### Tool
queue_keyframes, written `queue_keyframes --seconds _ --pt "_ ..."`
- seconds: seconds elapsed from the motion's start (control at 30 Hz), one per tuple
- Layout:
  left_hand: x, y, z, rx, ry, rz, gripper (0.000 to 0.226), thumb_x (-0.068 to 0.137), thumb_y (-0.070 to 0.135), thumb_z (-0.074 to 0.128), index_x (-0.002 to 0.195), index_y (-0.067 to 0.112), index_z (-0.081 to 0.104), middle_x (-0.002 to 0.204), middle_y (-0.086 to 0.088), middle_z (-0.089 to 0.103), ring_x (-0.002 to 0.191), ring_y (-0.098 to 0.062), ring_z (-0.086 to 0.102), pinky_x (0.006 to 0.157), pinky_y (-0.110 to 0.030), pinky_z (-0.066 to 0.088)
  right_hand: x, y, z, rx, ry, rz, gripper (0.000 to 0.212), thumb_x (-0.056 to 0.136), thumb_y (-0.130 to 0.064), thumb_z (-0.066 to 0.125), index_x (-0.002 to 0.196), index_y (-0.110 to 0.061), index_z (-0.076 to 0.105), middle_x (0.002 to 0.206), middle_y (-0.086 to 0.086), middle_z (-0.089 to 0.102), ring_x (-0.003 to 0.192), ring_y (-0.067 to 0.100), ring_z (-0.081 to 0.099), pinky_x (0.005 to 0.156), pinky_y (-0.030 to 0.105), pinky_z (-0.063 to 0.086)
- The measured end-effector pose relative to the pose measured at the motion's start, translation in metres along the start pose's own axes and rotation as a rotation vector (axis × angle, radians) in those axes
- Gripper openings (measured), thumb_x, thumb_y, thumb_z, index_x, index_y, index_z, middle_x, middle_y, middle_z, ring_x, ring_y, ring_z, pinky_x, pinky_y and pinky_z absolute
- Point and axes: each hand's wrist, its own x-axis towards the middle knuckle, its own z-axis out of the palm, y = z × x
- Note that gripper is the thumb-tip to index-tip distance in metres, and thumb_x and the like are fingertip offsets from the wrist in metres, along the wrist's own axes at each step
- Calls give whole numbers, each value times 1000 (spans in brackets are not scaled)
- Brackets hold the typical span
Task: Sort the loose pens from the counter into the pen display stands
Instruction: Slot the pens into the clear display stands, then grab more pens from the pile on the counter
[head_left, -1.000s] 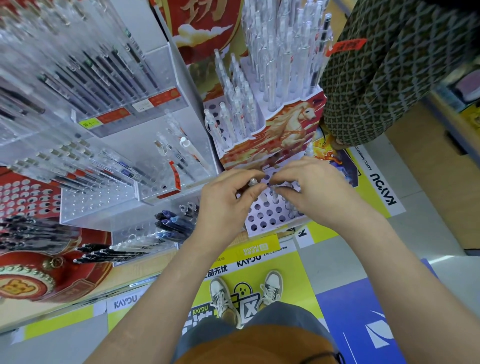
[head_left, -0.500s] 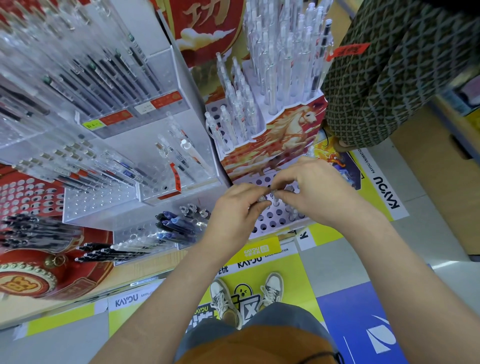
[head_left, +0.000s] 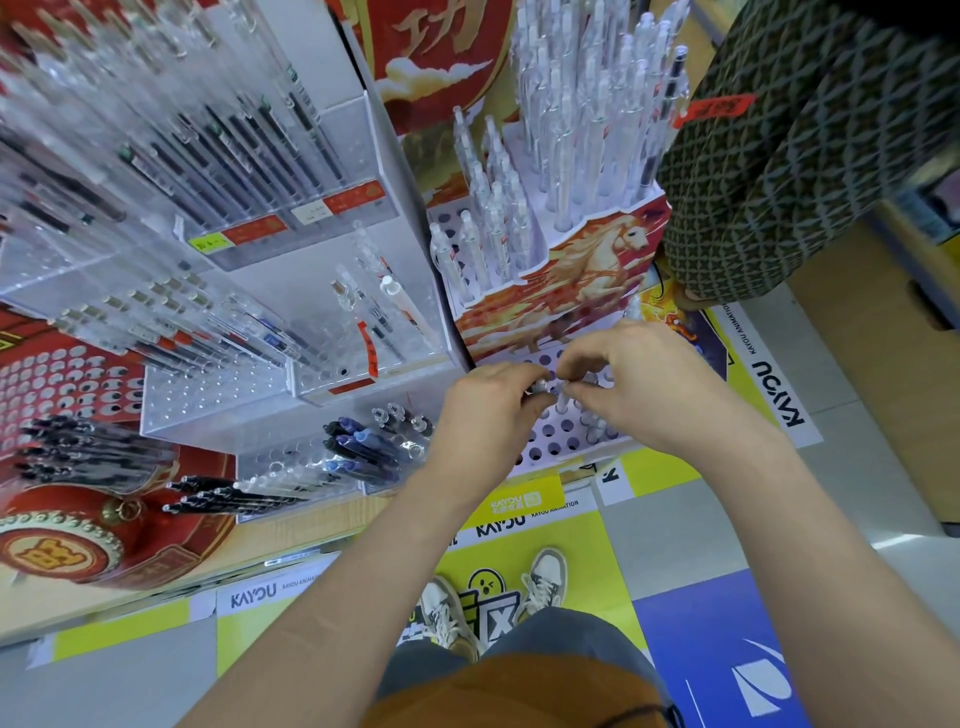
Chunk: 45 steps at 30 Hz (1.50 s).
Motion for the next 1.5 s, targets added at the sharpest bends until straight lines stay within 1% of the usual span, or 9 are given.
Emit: queue_keyframes --seconds 0.17,0.3,0.57,0.87,0.97,1.07,1.2,1.33,1.5 --pt "-7 1 -7 -28 -94 -77 38 85 20 70 121 14 64 98 -8 69 87 -25 61 75 -35 48 -2 -14 0 155 128 8 14 90 -17 64 98 -24 72 83 -16 65 80 2 57 75 20 47" --pt "-32 -1 -32 -114 88 -74 24 90 21 63 113 15 69 102 0 72 84 -15 63 76 -27 48 0 -36 -1 313 195 9 15 92 -11 61 96 -21 72 85 -15 68 81 2 60 72 11 44" --pt "-103 -40 -126 -344 398 -265 18 88 19 62 101 21 74 85 23 67 70 5 61 67 -8 45 11 -124 17 588 93 -94 31 91 -5 63 84 -34 67 78 -11 71 73 2 64 71 32 52" --pt "-231 -125 -212 -413 651 -456 28 90 4 58 91 29 71 82 17 69 70 3 59 63 -12 42 3 -261 109 618 -40 -193 36 89 -1 65 78 -36 67 78 -3 73 74 11 63 73 35 51" --pt "-281 -163 -234 -506 702 -574 30 93 3 55 90 28 72 72 13 67 60 -8 56 54 -27 43 -3 -310 152 689 -122 -185 38 88 4 64 79 -33 68 73 -8 73 70 5 63 73 30 51" --pt "-326 -199 -250 -525 744 -672 33 92 3 55 86 32 70 70 11 67 62 -14 55 58 -34 45 -1 -351 201 789 -246 -91 31 91 3 61 84 -26 70 75 -9 74 71 4 67 72 28 50" --pt "-381 -256 -264 -416 705 -834 30 91 7 58 88 35 69 73 6 68 63 -9 56 62 -32 47 1 -403 265 1043 -445 200 18 95 -3 58 104 -14 68 97 6 76 92 23 70 94 49 53" --pt "-412 -306 -272 -295 573 -950 22 91 10 58 105 23 70 93 16 67 82 1 58 72 -24 47 4 -448 322 1292 -591 502 16 95 -4 57 110 -4 58 128 24 60 106 29 62 86 40 54" --pt "-409 -366 -275 -155 341 -1048 30 94 19 56 123 21 62 120 3 63 102 -16 60 67 -21 41 33 -492 386 1222 -566 622 11 97 -10 56 108 -10 56 129 10 51 128 26 48 106 46 42"
